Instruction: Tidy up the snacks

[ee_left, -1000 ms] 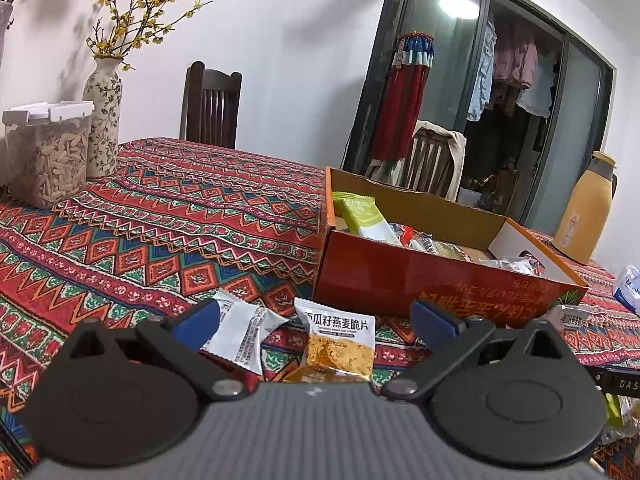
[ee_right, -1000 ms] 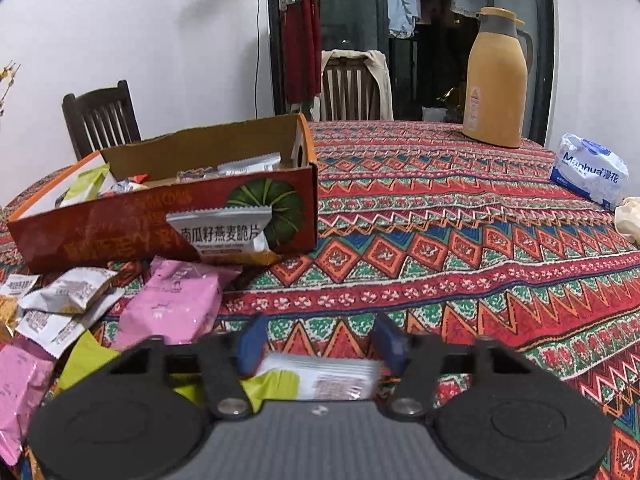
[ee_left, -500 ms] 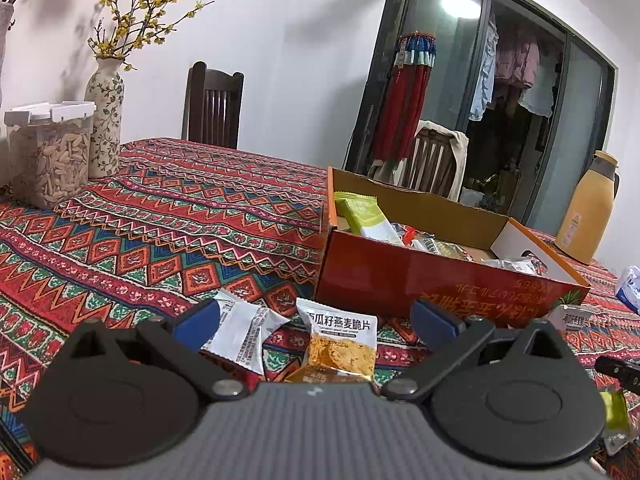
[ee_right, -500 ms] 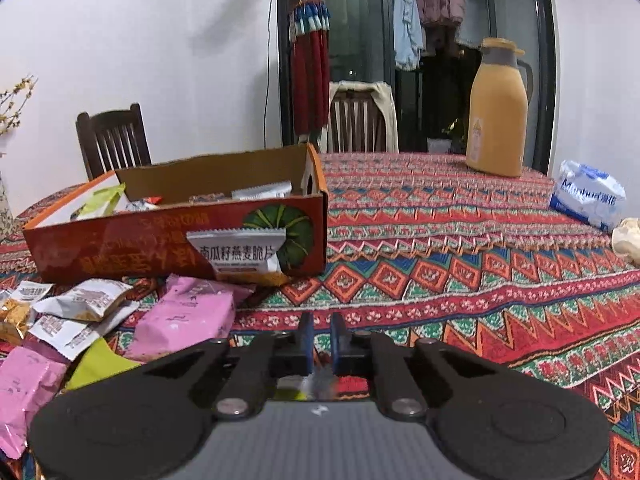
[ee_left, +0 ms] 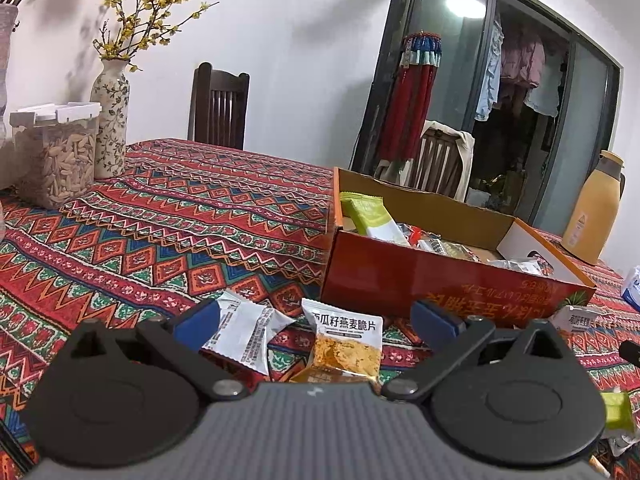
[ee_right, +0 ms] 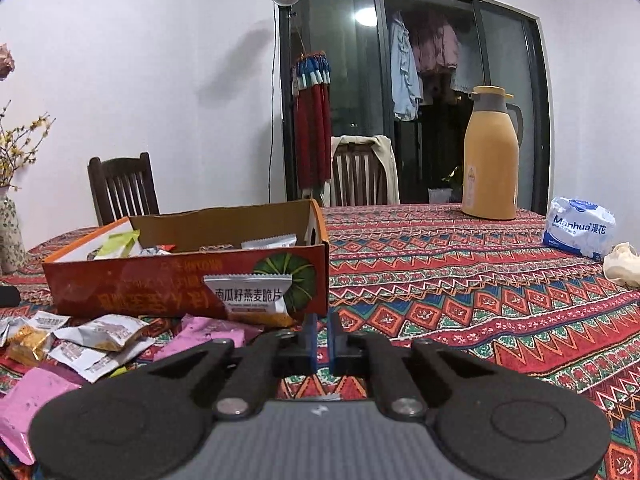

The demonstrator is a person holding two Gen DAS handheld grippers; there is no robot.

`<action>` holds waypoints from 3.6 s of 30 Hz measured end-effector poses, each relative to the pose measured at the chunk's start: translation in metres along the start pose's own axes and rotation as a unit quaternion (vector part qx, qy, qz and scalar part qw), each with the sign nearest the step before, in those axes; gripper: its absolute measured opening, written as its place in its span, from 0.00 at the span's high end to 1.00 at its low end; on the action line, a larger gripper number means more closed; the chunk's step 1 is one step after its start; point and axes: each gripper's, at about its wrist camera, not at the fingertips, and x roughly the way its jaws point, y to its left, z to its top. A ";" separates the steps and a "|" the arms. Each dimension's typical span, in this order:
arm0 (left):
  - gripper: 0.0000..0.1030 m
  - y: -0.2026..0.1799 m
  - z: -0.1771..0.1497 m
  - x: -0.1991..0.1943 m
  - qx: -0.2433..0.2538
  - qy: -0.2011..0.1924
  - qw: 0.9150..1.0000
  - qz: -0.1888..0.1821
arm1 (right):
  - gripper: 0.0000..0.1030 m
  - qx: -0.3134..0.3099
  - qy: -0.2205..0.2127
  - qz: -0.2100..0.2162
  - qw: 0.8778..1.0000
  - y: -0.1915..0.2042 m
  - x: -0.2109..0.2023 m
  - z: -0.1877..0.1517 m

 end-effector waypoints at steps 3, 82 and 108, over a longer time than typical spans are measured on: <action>0.00 0.000 0.000 0.000 0.000 0.001 1.000 0.002 | 0.95 0.003 0.001 0.000 1.000 -0.001 0.000 0.000; 0.15 0.037 0.025 0.050 0.071 0.134 0.987 0.051 | 0.63 -0.012 0.044 0.045 0.998 -0.005 -0.015 0.010; 0.56 0.029 0.021 0.052 0.093 0.139 0.985 0.039 | 0.63 -0.003 0.051 0.061 0.997 -0.005 -0.007 0.006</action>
